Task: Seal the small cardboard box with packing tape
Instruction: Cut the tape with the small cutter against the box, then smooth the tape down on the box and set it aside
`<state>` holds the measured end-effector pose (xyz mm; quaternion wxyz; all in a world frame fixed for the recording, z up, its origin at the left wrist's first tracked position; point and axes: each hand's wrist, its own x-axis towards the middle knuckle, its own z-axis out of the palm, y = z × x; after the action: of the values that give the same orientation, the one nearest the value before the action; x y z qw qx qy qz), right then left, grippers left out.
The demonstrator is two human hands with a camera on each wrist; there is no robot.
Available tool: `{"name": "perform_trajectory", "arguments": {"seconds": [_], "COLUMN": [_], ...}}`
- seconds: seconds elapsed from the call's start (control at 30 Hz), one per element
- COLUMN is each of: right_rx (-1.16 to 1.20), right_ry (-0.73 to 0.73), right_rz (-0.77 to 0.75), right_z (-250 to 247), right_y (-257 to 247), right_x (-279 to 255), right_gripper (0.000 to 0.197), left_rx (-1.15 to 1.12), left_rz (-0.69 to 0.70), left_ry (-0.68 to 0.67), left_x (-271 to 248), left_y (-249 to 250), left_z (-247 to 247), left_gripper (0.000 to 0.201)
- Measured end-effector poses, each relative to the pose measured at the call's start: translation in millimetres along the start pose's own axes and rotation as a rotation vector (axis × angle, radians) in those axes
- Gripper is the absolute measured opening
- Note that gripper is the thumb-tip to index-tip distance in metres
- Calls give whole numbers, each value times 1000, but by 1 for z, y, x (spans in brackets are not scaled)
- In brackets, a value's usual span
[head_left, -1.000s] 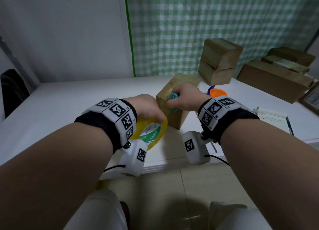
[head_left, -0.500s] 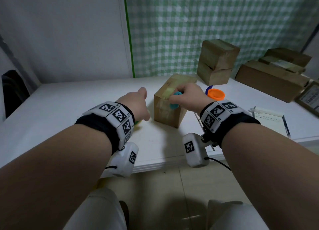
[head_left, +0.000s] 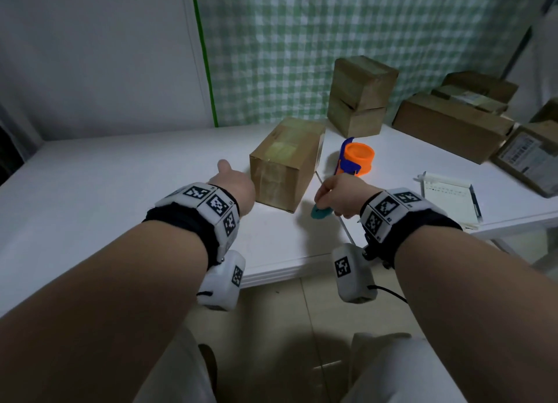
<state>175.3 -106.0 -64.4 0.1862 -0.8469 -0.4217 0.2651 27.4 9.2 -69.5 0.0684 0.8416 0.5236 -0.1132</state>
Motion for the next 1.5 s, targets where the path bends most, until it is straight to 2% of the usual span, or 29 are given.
{"name": "perform_trajectory", "arguments": {"seconds": [0.1, 0.4, 0.47, 0.53, 0.6, 0.63, 0.7, 0.77, 0.87, 0.93, 1.0, 1.07, 1.13, 1.37, 1.5], "right_rx": [-82, -93, -188, -276, -148, -20, 218, 347, 368, 330, 314, 333, 343, 406, 433], "right_ry": [-68, -165, -128, -12, 139, 205, 301, 297, 243, 231, 250, 255, 244, 182, 168], "right_rz": [18, 69, 36, -31, -87, -101, -113, -148, -223, -252, -245, -232, -245, -258, -253], "right_z": [2, 5, 3, 1, -1, -2, -3, -3, -2, -2, -2, -2, -1, 1, 2], "right_y": [4, 11, 9, 9, 7, 4, -2, -8, -19, -23, -24, -23, -21, -14, -11], "right_x": [-3, -1, 0, 7, 13, 14, 15, 14, 14, 16, 15, 14, 14, 16, 17], "right_gripper": [28, 30, 31, 30, 25, 24, 35, 45, 45, 43, 41, 39, 36, 37, 37], "left_rx": [165, 180, 219, 241, 222, 139, -115, -438, -893, -1021, -959, -803, -665, -472, -368], "left_rz": [48, -7, 23, 44, 35, 3, -46, -1, 167, 222, 260, 299, 331, 319, 293], "left_ry": [-28, -33, -45, -85, -62, -24, 135, 273, 169, 136, 209, 283, 292, 300, 328], "left_x": [2, 13, 12, 9, 7, 5, 2, 3, 2, 1, 0, -3, -5, -9, -12], "left_y": [6, -13, -12, -8, -6, -6, -8, -9, -3, 1, 3, 4, 5, 8, 11], "left_z": [11, 8, 8, 8, 7, 4, -4, -11, -22, -25, -23, -20, -15, -9, -4], "left_gripper": [22, 30, 28, 27, 32, 34, 37, 46, 56, 51, 44, 44, 52, 80, 85]}}
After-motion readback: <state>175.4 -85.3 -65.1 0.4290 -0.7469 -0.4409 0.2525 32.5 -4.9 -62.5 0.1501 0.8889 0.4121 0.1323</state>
